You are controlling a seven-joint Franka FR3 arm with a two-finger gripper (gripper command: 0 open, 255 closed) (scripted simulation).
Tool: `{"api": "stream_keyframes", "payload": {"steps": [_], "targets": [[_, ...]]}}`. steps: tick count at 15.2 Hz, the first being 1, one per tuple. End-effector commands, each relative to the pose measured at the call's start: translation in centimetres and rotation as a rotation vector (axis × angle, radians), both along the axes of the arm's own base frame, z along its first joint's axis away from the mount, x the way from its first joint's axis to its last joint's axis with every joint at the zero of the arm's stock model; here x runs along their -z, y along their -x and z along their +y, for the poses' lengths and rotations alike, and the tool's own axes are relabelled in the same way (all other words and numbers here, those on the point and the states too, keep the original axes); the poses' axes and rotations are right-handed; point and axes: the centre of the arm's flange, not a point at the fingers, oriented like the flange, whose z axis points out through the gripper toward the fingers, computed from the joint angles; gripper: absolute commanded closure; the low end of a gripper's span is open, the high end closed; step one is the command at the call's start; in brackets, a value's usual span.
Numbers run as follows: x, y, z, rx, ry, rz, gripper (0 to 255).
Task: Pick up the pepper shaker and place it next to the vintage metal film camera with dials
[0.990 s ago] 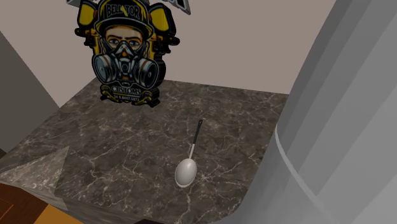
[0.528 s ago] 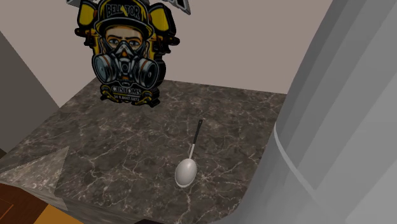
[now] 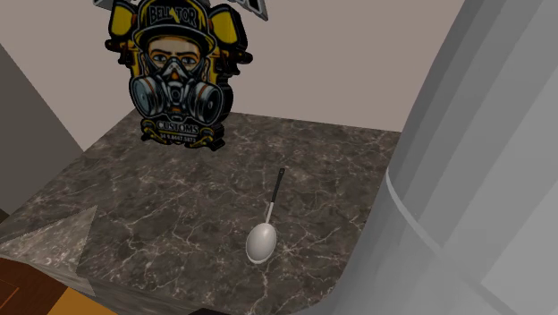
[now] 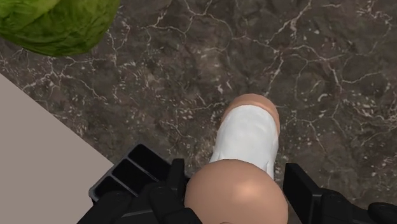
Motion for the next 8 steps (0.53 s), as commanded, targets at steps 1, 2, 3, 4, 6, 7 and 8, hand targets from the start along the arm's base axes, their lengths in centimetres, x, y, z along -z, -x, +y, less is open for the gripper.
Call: {"api": "stream_keyframes", "payload": {"steps": [1, 2, 3, 4, 6, 7, 8], "targets": [[1.1, -0.1, 0.0, 0.000, 0.001, 0.000, 255], [1.6, -0.1, 0.0, 0.000, 0.001, 0.000, 255], [2.1, -0.1, 0.0, 0.000, 0.001, 0.000, 255], [2.7, -0.1, 0.0, 0.000, 0.001, 0.000, 255], [3.0, -0.1, 0.0, 0.000, 0.001, 0.000, 255], [3.0, -0.1, 0.0, 0.000, 0.001, 0.000, 255], [3.0, -0.1, 0.0, 0.000, 0.001, 0.000, 255]]}}
